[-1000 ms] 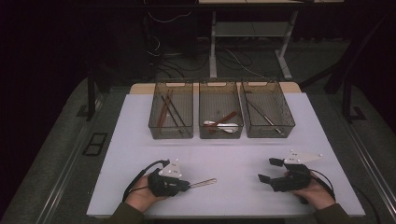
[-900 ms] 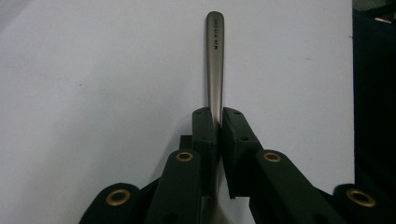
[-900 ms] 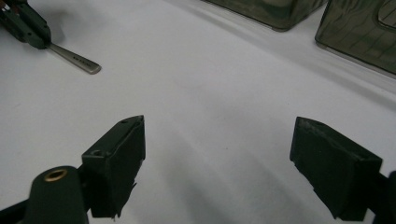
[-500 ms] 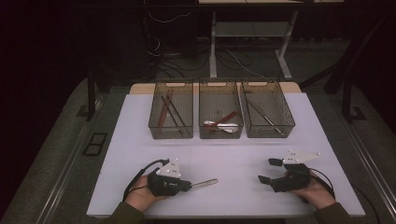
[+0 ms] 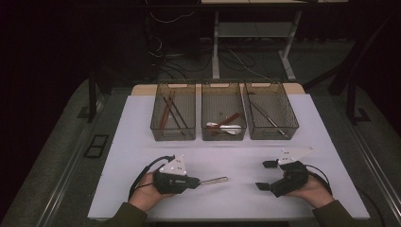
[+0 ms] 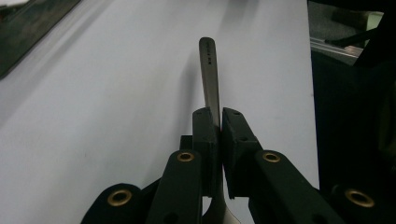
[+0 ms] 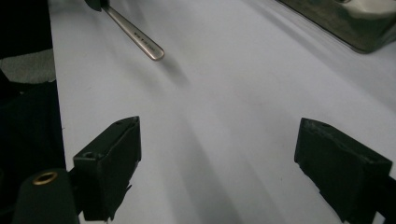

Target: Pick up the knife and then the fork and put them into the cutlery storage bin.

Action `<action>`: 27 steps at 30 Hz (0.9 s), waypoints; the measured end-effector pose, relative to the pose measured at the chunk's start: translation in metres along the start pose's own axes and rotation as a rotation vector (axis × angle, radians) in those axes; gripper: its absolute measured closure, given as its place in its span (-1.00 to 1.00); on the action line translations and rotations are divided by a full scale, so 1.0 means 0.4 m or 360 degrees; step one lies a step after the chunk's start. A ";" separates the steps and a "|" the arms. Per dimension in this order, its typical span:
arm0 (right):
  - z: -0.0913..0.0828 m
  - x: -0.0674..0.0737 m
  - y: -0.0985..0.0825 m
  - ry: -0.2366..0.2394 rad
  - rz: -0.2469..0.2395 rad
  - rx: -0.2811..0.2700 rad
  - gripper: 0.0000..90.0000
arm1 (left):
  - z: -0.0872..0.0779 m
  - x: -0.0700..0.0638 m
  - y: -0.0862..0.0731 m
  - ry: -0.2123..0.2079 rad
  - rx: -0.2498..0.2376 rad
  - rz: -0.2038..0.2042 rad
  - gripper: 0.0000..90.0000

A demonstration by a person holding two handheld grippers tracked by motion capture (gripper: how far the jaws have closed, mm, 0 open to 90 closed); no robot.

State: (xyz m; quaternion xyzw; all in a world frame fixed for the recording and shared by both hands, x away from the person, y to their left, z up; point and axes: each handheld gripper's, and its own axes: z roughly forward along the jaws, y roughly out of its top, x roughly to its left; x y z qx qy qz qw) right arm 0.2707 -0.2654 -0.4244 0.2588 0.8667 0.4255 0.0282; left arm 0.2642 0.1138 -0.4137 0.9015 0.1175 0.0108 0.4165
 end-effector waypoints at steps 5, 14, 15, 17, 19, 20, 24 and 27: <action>0.011 -0.006 0.035 0.0067 -0.0017 -0.0036 -0.59 | 0.017 0.005 0.029 -0.0018 0.0000 0.0043 0.86; 0.046 0.002 0.114 0.0227 -0.0133 -0.0045 -0.59 | 0.069 0.024 0.100 -0.0080 -0.0014 0.0118 0.86; 0.052 0.003 0.123 0.0246 -0.0156 -0.0035 -0.59 | 0.073 0.026 0.109 -0.0087 -0.0021 0.0129 0.86; 0.064 0.005 0.138 0.0286 -0.0186 -0.0002 -0.59 | 0.082 0.028 0.124 -0.0098 -0.0030 0.0144 0.86; 0.078 0.005 0.151 0.0328 -0.0206 0.0034 -0.59 | 0.091 0.029 0.137 -0.0106 -0.0032 0.0170 0.86; 0.085 0.004 0.158 0.0342 -0.0225 0.0057 -0.59 | 0.096 0.028 0.142 -0.0110 -0.0035 0.0175 0.86; 0.113 0.001 0.170 0.0424 -0.0293 0.0136 -0.42 | 0.108 0.019 0.152 -0.0140 -0.0034 0.0211 0.86; 0.126 0.006 0.165 0.0450 -0.0320 0.0213 -0.26 | 0.111 0.011 0.152 -0.0150 -0.0028 0.0226 0.86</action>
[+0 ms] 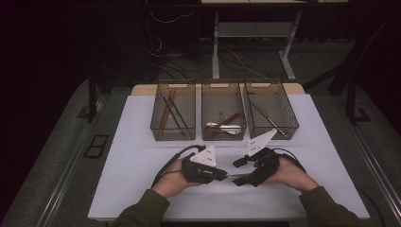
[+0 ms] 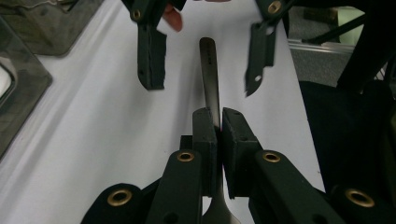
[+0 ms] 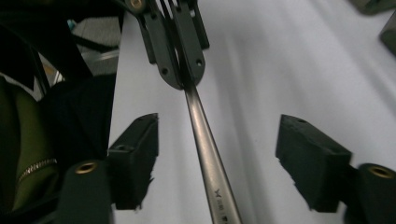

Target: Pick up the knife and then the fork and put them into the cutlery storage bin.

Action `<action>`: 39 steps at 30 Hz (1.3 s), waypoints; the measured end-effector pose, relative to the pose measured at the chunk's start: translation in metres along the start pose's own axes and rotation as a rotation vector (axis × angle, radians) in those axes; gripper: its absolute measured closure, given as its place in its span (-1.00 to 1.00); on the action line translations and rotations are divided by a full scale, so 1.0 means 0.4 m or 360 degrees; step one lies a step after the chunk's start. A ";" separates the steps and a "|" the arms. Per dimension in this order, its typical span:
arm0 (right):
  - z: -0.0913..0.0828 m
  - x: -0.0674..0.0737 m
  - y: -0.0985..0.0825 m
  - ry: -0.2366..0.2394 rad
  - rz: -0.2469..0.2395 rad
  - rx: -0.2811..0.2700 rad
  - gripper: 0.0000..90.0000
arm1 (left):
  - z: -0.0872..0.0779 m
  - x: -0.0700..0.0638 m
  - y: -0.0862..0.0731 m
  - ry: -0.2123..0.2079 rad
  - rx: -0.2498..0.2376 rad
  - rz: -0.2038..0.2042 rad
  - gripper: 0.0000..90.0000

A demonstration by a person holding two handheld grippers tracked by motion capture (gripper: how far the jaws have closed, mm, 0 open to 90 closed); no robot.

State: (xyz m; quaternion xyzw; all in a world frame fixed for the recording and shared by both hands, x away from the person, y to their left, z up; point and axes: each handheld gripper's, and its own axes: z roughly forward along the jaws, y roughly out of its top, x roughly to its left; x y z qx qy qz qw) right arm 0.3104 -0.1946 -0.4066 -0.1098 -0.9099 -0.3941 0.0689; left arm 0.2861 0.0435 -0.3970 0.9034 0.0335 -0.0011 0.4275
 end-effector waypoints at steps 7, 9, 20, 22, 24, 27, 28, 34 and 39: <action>0.023 0.008 -0.001 0.0053 -0.0038 0.0105 0.21 | -0.005 -0.008 0.004 -0.0021 0.0003 0.0042 0.86; 0.025 0.008 -0.002 0.0066 -0.0042 0.0114 0.35 | -0.004 -0.011 0.004 -0.0028 0.0002 0.0038 0.86; 0.026 0.020 -0.001 0.0117 -0.0118 0.0155 0.78 | 0.003 -0.010 -0.001 -0.0030 -0.0018 0.0045 0.85; 0.031 0.023 -0.002 0.0114 -0.0130 0.0173 0.91 | 0.004 -0.009 -0.003 -0.0021 -0.0020 0.0035 0.85; 0.032 0.020 -0.001 0.0109 -0.0126 0.0167 0.91 | 0.003 -0.007 -0.005 -0.0020 -0.0022 0.0028 0.73; 0.027 0.016 -0.004 0.0081 -0.0114 0.0170 0.91 | 0.000 -0.006 -0.012 0.0010 -0.0054 -0.0010 0.54; 0.025 0.014 -0.006 0.0063 -0.0108 0.0173 0.91 | -0.002 -0.004 -0.015 0.0024 -0.0063 -0.0028 0.45; 0.004 -0.008 -0.024 -0.0088 -0.0062 0.0203 0.91 | -0.030 0.013 -0.052 0.0105 -0.0119 -0.0169 0.06; -0.022 -0.031 -0.053 -0.0163 -0.0025 0.0218 0.91 | -0.072 0.028 -0.084 0.0213 -0.0179 -0.0244 -0.13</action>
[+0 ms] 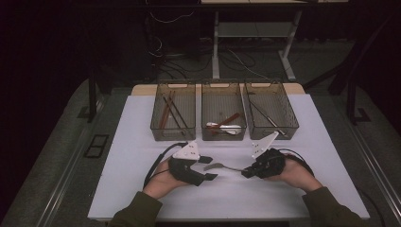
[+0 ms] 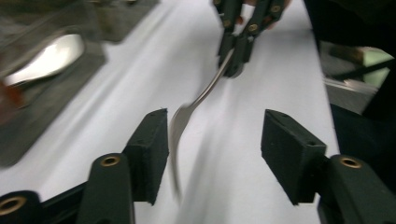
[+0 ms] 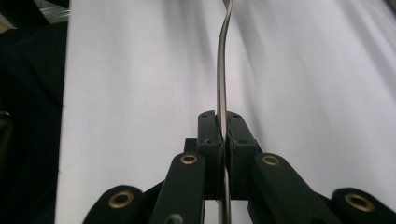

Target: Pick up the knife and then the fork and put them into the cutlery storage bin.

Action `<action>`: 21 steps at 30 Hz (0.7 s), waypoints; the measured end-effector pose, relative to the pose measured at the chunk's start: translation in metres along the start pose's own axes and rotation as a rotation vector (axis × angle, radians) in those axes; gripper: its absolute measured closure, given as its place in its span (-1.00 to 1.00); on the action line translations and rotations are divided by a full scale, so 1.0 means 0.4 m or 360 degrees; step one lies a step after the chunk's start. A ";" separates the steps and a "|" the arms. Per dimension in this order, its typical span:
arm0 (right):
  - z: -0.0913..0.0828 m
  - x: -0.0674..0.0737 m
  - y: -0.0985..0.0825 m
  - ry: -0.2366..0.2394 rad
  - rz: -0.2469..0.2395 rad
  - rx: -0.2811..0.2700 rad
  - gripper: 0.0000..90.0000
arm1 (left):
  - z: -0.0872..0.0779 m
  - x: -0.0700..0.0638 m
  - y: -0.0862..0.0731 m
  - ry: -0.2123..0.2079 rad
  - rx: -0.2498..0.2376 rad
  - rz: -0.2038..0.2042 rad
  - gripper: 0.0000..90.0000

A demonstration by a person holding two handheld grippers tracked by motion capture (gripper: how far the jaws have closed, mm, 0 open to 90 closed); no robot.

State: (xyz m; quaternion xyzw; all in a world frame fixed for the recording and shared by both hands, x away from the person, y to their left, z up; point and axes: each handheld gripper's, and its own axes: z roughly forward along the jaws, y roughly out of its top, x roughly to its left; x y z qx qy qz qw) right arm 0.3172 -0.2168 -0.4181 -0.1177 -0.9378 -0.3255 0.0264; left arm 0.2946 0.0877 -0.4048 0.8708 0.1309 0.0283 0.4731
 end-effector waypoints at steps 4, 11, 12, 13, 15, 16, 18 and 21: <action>-0.026 -0.010 -0.020 -0.0048 0.0037 -0.0012 0.90 | -0.032 0.007 -0.019 0.0081 -0.0032 -0.0046 -0.25; -0.082 -0.030 -0.051 -0.0161 0.0135 -0.0077 0.91 | -0.066 -0.003 -0.071 0.0248 -0.0044 -0.0136 -0.48; -0.091 -0.033 -0.055 -0.0179 0.0152 -0.0094 0.90 | -0.069 -0.004 -0.082 0.0278 -0.0041 -0.0145 -0.52; -0.099 -0.036 -0.058 -0.0197 0.0180 -0.0113 0.90 | -0.072 -0.005 -0.092 0.0296 -0.0036 -0.0170 -0.56; -0.114 -0.041 -0.063 -0.0232 0.0218 -0.0131 0.90 | -0.076 -0.007 -0.112 0.0338 -0.0028 -0.0212 -0.64; -0.121 -0.041 -0.063 -0.0244 0.0258 -0.0147 0.90 | -0.079 -0.009 -0.122 0.0355 -0.0023 -0.0228 -0.67; -0.137 -0.048 -0.067 -0.0277 0.0288 -0.0167 0.90 | -0.086 -0.014 -0.137 0.0391 -0.0017 -0.0257 -0.71; -0.162 -0.059 -0.073 -0.0338 0.0329 -0.0198 0.90 | -0.098 -0.022 -0.156 0.0432 -0.0022 -0.0305 -0.80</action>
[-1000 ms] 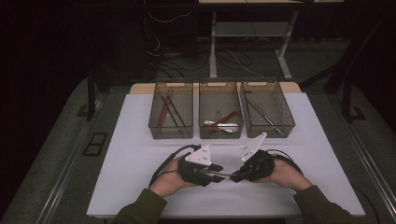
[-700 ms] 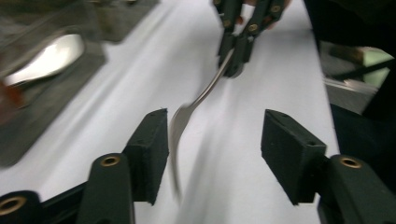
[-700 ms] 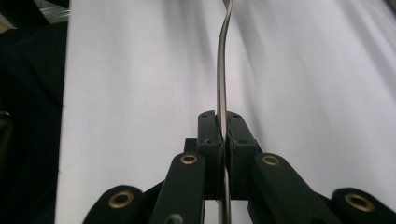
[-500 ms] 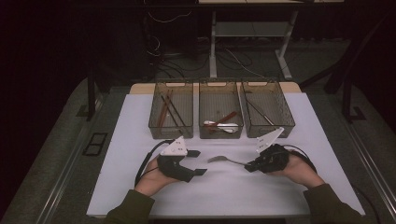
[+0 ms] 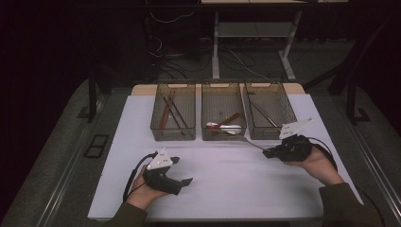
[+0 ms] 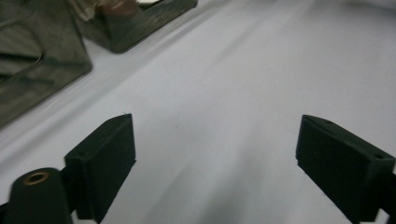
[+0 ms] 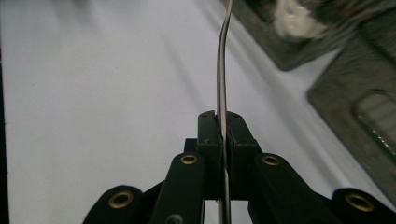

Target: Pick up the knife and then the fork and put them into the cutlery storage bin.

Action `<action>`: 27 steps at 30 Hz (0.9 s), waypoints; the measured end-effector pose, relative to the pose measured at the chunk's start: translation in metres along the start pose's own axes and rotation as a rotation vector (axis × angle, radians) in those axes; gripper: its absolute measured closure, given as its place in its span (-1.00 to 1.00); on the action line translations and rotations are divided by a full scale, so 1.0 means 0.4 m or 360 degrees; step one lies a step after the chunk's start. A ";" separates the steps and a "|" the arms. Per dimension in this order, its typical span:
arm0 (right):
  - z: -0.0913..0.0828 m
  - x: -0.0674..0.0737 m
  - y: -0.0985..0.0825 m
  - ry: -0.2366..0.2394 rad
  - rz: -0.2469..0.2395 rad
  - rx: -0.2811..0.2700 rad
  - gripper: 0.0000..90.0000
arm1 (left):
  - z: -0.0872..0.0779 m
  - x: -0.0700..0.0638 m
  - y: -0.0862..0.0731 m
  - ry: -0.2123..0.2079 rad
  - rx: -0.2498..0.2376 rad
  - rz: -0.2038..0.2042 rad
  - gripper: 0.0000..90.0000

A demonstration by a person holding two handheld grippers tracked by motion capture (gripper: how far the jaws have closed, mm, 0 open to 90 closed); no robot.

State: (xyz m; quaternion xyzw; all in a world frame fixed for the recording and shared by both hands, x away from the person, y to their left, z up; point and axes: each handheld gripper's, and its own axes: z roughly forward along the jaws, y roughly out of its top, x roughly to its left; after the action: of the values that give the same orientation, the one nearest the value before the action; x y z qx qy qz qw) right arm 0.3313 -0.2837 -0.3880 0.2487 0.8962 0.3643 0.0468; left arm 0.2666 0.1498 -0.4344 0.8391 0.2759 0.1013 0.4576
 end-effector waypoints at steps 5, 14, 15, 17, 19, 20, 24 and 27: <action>-0.038 -0.029 0.007 -0.0086 0.0079 -0.0051 0.90 | -0.009 -0.003 -0.019 0.0059 0.0006 -0.0013 -0.96; -0.094 -0.109 0.020 -0.0275 0.0267 -0.0168 0.90 | -0.002 -0.008 -0.023 0.0062 0.0022 -0.0030 -1.00; -0.096 -0.119 0.022 -0.0282 0.0296 -0.0184 0.90 | -0.001 -0.007 -0.023 0.0057 0.0026 -0.0032 -1.00; -0.100 -0.138 0.027 -0.0299 0.0327 -0.0197 0.90 | 0.000 -0.009 -0.022 0.0054 0.0033 -0.0035 -1.00; -0.099 -0.158 0.035 -0.0334 0.0368 -0.0185 0.90 | 0.001 -0.010 -0.021 0.0040 0.0035 -0.0040 -1.00; -0.099 -0.168 0.040 -0.0359 0.0381 -0.0167 0.90 | 0.001 -0.011 -0.020 0.0035 0.0039 -0.0035 -1.00; -0.094 -0.209 0.058 -0.0449 0.0473 -0.0142 0.90 | 0.002 -0.016 -0.018 0.0028 0.0044 -0.0004 -1.00; -0.084 -0.236 0.070 -0.0503 0.0544 -0.0126 0.90 | 0.005 -0.019 -0.018 0.0021 0.0042 -0.0001 -1.00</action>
State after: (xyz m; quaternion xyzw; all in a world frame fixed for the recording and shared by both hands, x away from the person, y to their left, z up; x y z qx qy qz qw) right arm 0.4165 -0.3330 -0.3536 0.4489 0.8076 0.3582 0.1340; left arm 0.2586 0.1474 -0.4406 0.8443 0.2806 0.1032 0.4447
